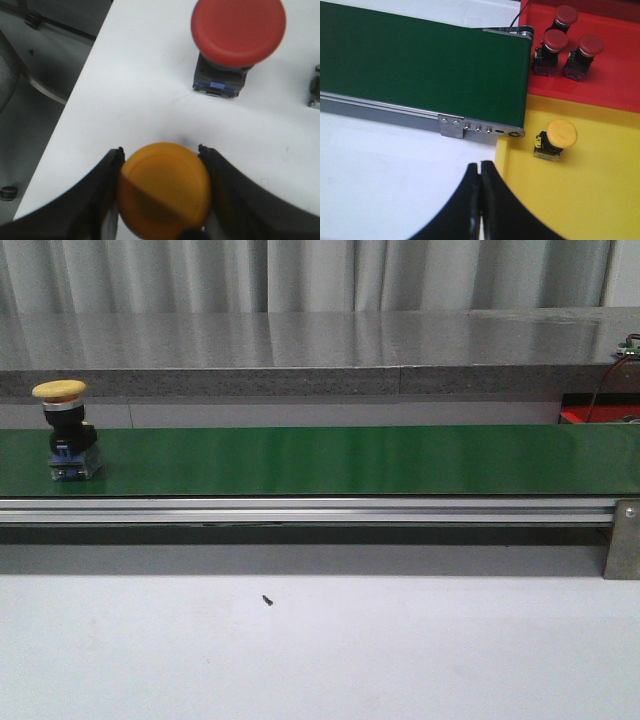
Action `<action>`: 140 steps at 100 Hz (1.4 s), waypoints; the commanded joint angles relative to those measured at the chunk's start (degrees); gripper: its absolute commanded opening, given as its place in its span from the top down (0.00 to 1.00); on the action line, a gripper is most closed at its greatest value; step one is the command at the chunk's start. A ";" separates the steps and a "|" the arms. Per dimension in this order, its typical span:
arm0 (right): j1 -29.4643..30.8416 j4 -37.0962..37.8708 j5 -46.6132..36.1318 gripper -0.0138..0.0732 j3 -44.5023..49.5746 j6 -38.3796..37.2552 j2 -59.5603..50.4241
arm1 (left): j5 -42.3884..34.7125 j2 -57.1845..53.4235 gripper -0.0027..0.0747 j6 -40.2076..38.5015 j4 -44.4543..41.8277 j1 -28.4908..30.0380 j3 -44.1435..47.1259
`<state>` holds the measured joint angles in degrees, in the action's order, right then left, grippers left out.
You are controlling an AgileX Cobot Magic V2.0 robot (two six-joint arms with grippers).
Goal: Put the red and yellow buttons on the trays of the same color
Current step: 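Grasp the second yellow button and carry it over the belt, then set the yellow button on the belt and open the left gripper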
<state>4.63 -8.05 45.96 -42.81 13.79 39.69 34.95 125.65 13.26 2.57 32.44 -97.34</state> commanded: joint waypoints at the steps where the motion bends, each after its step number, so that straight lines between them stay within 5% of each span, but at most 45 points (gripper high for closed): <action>1: 0.19 -0.44 -3.35 0.92 -1.29 0.04 -0.25 | -1.47 -4.50 0.80 -0.37 0.82 -0.16 -1.85; 18: 0.19 -0.44 -3.35 0.92 -1.29 0.04 -0.25 | 1.26 -7.57 0.91 -0.37 2.58 -0.16 -1.85; 41: 0.19 -0.44 -3.35 0.92 -1.29 0.04 -0.25 | 9.52 -16.47 0.93 -0.27 5.29 -0.85 -1.85; 81: 0.19 -0.44 -3.35 0.92 -1.29 0.04 -0.25 | 19.99 -26.14 0.93 2.75 9.00 -11.25 -1.35; 140: 0.19 -0.44 -3.35 0.92 -1.29 0.04 -0.25 | 8.53 -28.90 0.93 4.19 9.37 -20.16 19.83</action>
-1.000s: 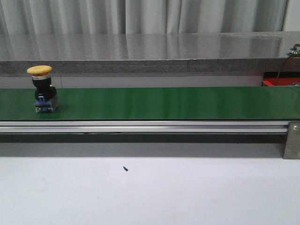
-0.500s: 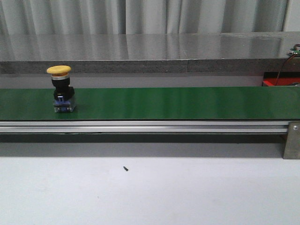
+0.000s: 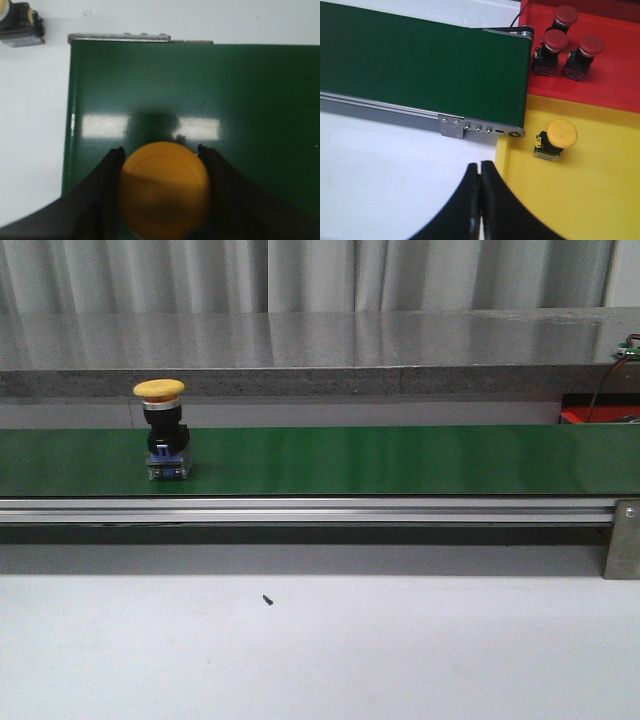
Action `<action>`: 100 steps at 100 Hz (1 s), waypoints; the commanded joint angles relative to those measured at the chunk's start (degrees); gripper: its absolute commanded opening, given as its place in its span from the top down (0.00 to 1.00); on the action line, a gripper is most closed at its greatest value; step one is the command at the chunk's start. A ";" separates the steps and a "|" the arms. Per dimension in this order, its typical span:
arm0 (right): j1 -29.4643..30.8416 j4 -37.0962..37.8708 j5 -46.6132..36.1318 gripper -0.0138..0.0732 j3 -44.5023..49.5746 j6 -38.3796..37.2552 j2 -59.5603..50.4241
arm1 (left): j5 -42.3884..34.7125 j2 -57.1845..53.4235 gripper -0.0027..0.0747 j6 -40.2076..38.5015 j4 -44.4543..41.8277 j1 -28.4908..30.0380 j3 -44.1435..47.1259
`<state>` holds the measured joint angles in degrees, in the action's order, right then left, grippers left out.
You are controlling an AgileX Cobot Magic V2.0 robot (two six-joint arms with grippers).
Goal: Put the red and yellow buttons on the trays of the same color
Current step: 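Set the yellow button on the belt and open the left gripper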
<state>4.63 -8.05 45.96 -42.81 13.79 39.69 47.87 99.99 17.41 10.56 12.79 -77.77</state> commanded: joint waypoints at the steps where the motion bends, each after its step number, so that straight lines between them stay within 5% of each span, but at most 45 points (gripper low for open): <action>1: 0.19 -0.44 -3.35 0.92 -1.29 0.04 -0.25 | -4.41 -3.24 0.93 0.05 1.38 -0.51 0.41; 22: 0.19 -0.44 -3.35 0.92 -1.29 0.04 -0.25 | -5.53 -3.38 0.88 1.44 3.43 -0.51 1.58; 60: 0.19 -0.44 -3.35 0.92 -1.29 0.04 -0.25 | -2.48 -4.85 0.38 7.92 13.33 -0.51 1.58; 100: 0.19 -0.44 -3.35 0.92 -1.29 0.04 -0.25 | -1.72 -10.69 0.28 13.54 23.06 -0.51 -0.35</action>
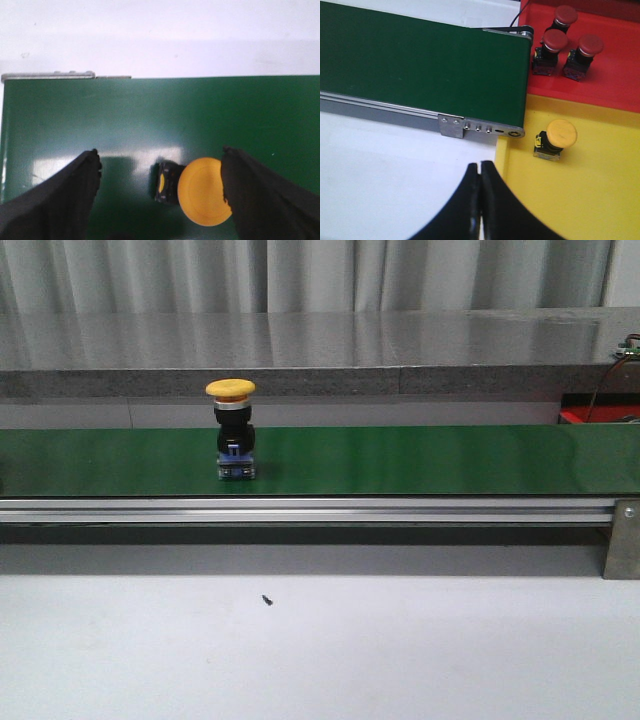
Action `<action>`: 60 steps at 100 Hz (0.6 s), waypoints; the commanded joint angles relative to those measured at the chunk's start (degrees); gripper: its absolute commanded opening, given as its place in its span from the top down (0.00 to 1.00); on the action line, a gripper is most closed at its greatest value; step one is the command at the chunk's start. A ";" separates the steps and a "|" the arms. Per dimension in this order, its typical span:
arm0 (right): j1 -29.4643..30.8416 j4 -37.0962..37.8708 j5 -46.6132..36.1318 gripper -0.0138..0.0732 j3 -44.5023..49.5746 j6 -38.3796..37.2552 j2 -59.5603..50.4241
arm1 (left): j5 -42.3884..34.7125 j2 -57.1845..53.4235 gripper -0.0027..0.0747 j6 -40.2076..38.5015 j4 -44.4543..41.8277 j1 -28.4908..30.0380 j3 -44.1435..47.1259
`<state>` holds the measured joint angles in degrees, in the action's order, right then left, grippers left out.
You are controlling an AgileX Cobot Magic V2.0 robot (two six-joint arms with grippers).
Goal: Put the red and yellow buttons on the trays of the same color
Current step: 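Set the yellow button on the belt and open the left gripper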
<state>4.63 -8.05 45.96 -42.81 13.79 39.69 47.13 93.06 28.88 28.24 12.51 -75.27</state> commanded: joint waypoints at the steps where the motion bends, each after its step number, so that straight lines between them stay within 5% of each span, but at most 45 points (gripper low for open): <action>1: 0.19 -0.44 -3.35 0.92 -1.29 0.04 -0.25 | -0.95 -3.96 0.28 2.27 5.69 -0.23 -2.97; 38: 0.19 -0.44 -3.35 0.92 -1.29 0.04 -0.25 | -2.31 -11.63 0.29 6.88 7.80 -0.23 -6.39; 60: 0.19 -0.35 -3.43 0.92 -1.29 0.04 -0.25 | -13.77 -21.97 0.29 15.38 13.92 -0.37 2.26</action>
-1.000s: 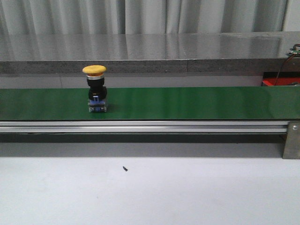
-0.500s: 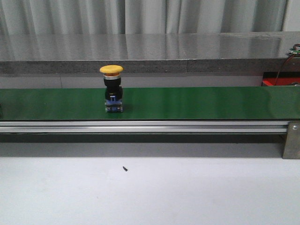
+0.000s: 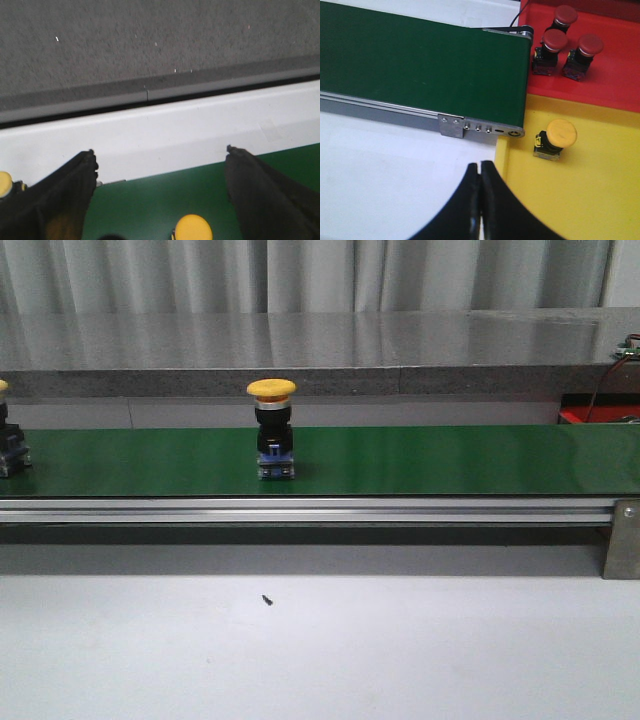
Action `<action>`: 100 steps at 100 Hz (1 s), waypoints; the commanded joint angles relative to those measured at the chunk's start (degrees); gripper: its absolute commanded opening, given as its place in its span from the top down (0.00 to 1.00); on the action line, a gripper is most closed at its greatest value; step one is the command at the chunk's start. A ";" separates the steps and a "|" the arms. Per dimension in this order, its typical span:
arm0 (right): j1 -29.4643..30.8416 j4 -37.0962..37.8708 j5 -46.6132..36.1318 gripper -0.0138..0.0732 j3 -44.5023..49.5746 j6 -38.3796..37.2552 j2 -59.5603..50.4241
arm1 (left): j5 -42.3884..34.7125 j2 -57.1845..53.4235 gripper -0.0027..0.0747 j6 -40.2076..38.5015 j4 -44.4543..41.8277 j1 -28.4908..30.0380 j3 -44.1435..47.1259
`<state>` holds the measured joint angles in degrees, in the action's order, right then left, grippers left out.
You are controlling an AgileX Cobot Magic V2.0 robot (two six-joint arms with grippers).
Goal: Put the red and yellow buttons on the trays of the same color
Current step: 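Set the yellow button on the belt and open the left gripper, then reach the right gripper down toward the first yellow button on the belt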
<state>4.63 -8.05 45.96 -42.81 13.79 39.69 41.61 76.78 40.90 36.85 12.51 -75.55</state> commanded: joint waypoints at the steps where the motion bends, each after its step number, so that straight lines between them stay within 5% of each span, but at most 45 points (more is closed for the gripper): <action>1: 0.19 -0.25 -3.44 0.92 -1.29 0.04 -0.25 | -8.80 -6.07 0.29 3.65 5.45 -0.38 3.50; 35: 0.19 0.81 -3.38 0.92 -1.29 0.04 -0.25 | -30.43 -21.33 0.32 3.67 1.99 -13.16 26.82; 63: 0.19 0.81 -3.38 0.92 -1.29 0.04 -0.25 | -32.59 -31.86 0.49 3.67 2.26 -14.45 37.26; 79: 0.19 0.39 -3.45 0.92 -1.29 0.04 -0.25 | -32.58 -34.51 0.64 3.67 2.17 -14.45 38.65; 100: 0.19 -2.66 -3.74 0.92 -1.29 0.04 -0.25 | -32.58 -34.73 0.99 3.67 2.17 -14.45 38.65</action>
<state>4.63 -8.65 45.96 -42.81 13.79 39.69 12.67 42.33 44.47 38.26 -1.47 -35.38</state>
